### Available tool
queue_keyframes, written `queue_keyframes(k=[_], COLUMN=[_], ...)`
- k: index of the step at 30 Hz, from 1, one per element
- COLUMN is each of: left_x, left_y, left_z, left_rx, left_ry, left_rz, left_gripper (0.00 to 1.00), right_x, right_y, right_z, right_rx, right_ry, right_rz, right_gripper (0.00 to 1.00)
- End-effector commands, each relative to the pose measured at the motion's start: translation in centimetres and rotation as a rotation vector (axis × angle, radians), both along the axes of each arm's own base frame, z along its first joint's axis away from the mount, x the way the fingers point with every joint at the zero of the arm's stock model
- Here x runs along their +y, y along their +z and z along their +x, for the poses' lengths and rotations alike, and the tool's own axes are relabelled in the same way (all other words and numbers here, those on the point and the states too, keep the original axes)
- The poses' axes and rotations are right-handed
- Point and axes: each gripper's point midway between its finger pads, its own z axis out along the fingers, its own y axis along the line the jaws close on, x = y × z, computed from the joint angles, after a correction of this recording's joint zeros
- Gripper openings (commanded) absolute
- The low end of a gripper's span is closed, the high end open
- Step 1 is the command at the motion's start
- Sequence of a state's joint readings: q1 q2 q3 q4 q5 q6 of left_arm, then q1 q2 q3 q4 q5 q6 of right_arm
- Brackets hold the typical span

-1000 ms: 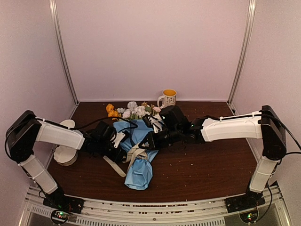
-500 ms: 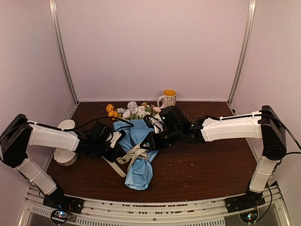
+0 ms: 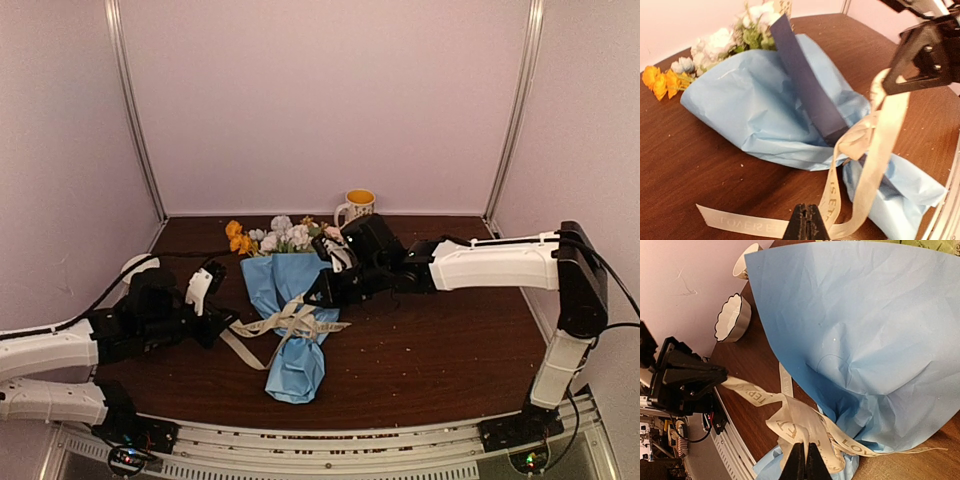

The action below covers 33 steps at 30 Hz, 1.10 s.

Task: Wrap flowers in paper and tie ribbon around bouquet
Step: Cross the half-tied ribbon over the folded bouquet.

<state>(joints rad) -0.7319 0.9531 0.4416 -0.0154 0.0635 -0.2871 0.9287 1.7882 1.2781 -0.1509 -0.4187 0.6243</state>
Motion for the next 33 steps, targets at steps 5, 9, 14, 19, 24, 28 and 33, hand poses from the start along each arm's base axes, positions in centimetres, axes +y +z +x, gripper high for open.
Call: queue_keyframes(k=[5,9,14,19,24,28,33], left_x=[-1.6,1.9,3.1,1.7,-1.9,-5.1,-6.0], left_y=[3.4,-2.1,-4.0,-3.4,-4.0,-4.8,-4.8], left_z=[-5.8,-5.7,-5.2,-3.0,-0.9,-1.2,-1.5], left_rx=[-0.062,0.115,0.183,0.161,0.144,0.159,0.176], left_ry=[-0.153,0.052,0.159,0.152,0.060,-0.091,-0.166], left_rz=[-0.174,-0.076,-0.037,0.107,0.182,0.179,0.194], left_gripper=[0.00,0.00,0.32,0.51,0.40,0.38,0.36], right_x=[-0.2,0.0,-0.3,-0.5,-0.7,-0.7,-0.7], right_y=[0.0,-0.6,-1.1,-1.1,-0.9,-0.9,-1.0], right_z=[1.6,1.4,1.2,0.8,0.6,0.4,0.3], right_rx=[-0.026,-0.005,0.006,0.008,0.009,0.010,0.015], right_ry=[-0.041,-0.040,-0.039,-0.034,-0.036,-0.034,-0.031], right_rz=[-0.066,-0.065,-0.078,-0.074,-0.063,-0.060,-0.057], right_gripper=[0.00,0.00,0.00,0.00,0.00,0.00,0.00])
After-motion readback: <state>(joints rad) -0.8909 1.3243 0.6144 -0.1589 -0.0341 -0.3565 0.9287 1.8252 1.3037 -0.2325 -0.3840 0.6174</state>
